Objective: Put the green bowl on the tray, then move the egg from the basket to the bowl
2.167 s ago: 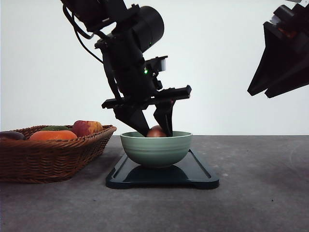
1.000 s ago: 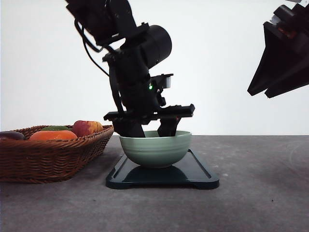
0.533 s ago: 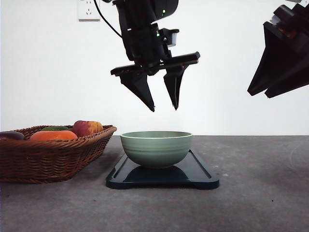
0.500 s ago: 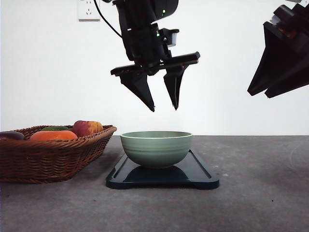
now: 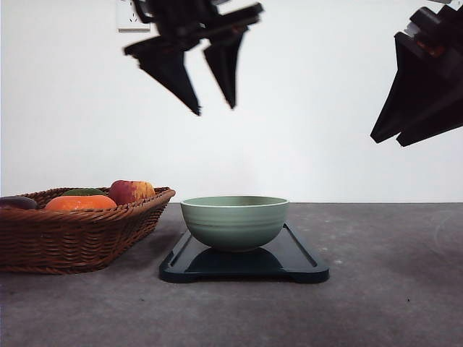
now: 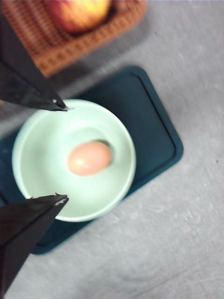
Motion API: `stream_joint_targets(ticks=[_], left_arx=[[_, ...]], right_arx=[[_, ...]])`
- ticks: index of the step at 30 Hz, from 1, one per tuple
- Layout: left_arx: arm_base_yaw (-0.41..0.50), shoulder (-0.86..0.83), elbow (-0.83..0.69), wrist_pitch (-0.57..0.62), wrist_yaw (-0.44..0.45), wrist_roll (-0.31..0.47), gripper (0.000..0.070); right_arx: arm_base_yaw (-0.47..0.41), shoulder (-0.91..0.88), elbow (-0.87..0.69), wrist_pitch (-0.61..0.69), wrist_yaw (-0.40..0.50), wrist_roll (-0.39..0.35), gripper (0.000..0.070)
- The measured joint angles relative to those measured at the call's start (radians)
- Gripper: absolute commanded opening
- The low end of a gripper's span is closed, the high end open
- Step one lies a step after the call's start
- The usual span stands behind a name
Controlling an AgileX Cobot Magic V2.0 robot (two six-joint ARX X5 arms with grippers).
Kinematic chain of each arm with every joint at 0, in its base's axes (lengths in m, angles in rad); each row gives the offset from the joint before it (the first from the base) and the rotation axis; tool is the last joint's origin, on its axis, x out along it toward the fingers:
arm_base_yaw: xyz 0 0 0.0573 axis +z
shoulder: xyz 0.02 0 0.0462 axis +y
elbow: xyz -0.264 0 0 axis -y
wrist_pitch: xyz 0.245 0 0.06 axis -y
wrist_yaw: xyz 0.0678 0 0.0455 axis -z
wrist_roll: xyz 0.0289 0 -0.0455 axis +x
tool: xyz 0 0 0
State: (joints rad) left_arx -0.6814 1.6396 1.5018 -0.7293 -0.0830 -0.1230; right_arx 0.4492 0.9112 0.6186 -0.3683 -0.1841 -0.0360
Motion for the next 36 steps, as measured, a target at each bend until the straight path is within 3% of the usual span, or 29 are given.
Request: stream_joint_targets(ticks=[11, 18, 29, 36], left_arx=[[0.091, -0.373, -0.404, 0.16, 0.01, 0.0, 0.0357], [0.154, -0.609, -0.636, 0.187, 0.011, -0.009, 0.0356], [0.2, -0.893, -0.893, 0.236, 0.011, -0.023, 0.0356], [0.2, -0.929, -0.913, 0.247, 0.011, -0.023, 0.0342]], right_arx=[[0.001, 0.0, 0.0, 0.0, -0.025, 0.0, 0.0287], [0.001, 0.0, 0.0, 0.0, -0.026, 0.0, 0.0287], [0.001, 0.0, 0.0, -0.001, -0.026, 0.0, 0.0287], [0.001, 0.0, 0.0, -0.035, -0.026, 0.0, 0.0286]])
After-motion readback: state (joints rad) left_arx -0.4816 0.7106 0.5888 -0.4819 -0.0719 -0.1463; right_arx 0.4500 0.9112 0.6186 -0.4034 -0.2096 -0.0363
